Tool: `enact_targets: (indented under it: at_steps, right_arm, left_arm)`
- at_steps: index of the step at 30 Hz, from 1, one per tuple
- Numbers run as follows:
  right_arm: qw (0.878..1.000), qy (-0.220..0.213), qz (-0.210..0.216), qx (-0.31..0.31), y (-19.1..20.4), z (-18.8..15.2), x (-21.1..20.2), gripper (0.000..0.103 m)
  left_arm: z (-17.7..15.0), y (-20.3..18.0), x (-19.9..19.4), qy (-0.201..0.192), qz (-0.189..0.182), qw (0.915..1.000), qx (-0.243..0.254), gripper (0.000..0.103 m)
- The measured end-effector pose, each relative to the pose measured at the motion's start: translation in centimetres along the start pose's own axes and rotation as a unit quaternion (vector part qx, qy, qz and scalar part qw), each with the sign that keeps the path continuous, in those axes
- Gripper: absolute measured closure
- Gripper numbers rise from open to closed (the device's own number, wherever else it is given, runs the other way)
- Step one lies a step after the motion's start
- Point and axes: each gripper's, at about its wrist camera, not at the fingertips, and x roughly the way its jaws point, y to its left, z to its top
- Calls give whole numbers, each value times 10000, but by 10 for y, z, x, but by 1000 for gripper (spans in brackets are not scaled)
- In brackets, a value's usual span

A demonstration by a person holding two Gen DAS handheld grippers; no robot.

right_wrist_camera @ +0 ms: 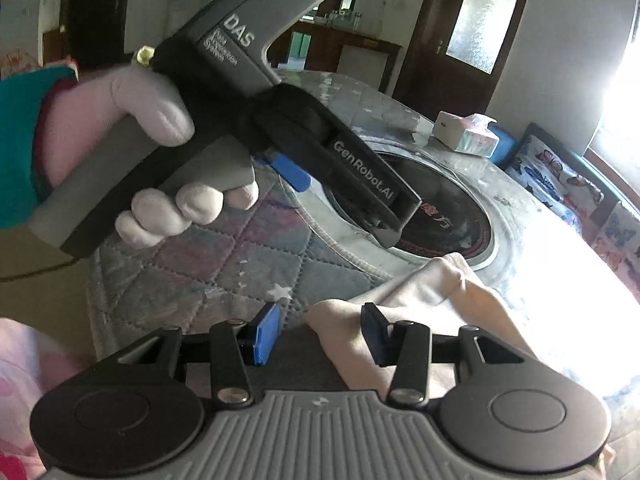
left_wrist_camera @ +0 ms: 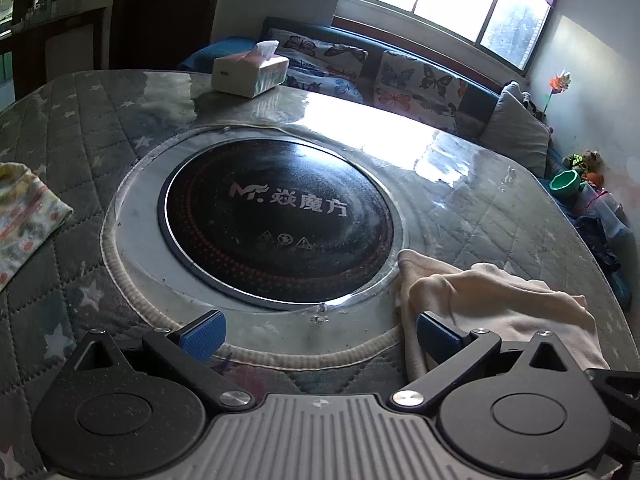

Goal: Fold clothes

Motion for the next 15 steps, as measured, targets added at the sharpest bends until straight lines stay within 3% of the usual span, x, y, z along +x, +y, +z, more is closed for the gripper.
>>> enact_targets:
  at_steps: [7,15]
  right_arm:
    - [9995,68,-154,-263,5,-2,8,58]
    - [9986,70,-337,-389,5,-4,13,83]
  left_arm:
    - [-2,-5,-2,101,-96,9999,-17,0]
    - [-3,-7,-4,216,-306,9991,-176,0]
